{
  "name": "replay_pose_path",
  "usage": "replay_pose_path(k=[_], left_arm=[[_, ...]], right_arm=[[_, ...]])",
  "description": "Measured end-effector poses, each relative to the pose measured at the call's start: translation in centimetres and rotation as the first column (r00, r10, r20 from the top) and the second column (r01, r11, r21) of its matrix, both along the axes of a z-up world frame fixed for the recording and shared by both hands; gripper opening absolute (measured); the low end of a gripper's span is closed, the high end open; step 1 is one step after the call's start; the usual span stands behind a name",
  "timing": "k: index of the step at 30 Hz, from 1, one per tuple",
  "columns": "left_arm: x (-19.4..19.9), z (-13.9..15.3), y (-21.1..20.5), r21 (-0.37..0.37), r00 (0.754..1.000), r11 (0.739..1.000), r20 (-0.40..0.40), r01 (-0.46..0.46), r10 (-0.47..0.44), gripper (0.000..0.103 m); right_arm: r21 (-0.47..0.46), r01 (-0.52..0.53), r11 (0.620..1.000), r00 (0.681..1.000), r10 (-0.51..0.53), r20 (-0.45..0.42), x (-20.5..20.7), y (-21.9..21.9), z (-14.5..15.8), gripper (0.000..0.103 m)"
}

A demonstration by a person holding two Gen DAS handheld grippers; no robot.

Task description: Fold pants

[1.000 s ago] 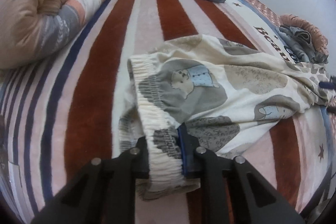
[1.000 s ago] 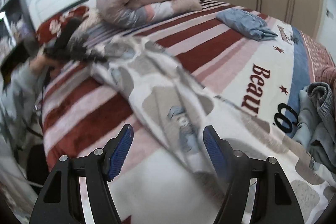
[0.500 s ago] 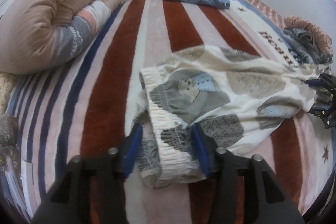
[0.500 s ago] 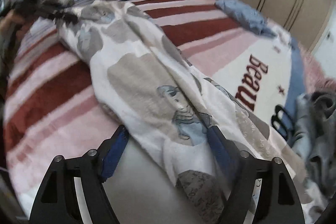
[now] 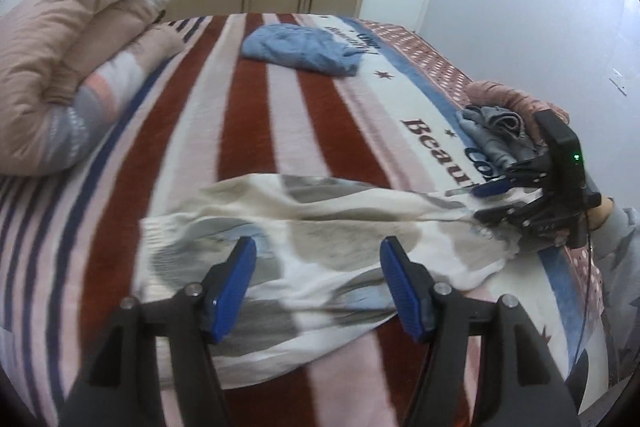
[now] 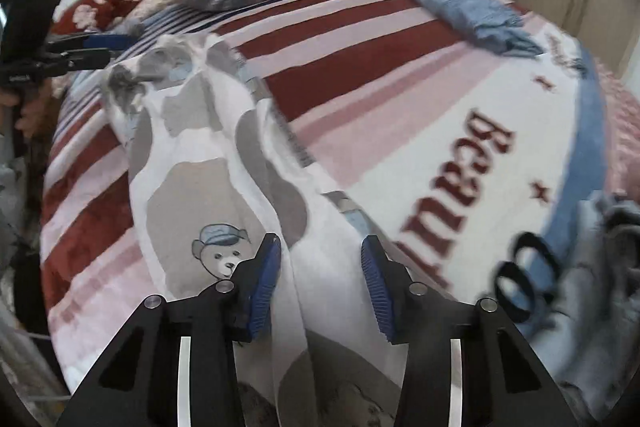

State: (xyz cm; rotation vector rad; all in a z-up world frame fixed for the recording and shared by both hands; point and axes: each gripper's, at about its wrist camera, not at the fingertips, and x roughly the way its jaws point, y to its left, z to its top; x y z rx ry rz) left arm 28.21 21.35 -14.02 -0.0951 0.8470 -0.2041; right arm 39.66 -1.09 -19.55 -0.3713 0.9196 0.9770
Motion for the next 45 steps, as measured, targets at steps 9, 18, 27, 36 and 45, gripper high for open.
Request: replay_pose_path(k=[9,18,27,36,45], left_arm=[[5.2,-2.2,-2.5,-0.035,0.996,0.999,-0.08,-0.029,0.027,0.06],[6.0,-3.2,-0.6,0.04,0.968,0.992,-0.22,-0.117,0.123,0.061],[6.5,-3.3,0.8,0.016,0.938,0.994,-0.329,-0.111,0.11,0.061],[7.6,-3.1,-0.5,0.042,0.93,0.997,-0.357,-0.072,0.082,0.061],[9.8,-4.0,-2.1,-0.017,0.917,0.996,-0.391,-0.088,0.075,0.061]], right_arm=[[-0.016,-0.101,0.995,0.993,0.1,-0.061,1.3,1.1,-1.3,0.026],[-0.137,0.099,0.986,0.994,-0.103,-0.025,4.1,0.5,0.1,0.002],[0.007,0.016,1.0,0.974,-0.014,-0.225,2.8,1.3,3.5,0.055],[-0.135,0.002,0.991,0.981,-0.028,-0.19,3.3,4.0,-0.9,0.01],[-0.212,0.059,0.976,0.978,-0.1,-0.185,7.5,4.0,-1.2,0.004]])
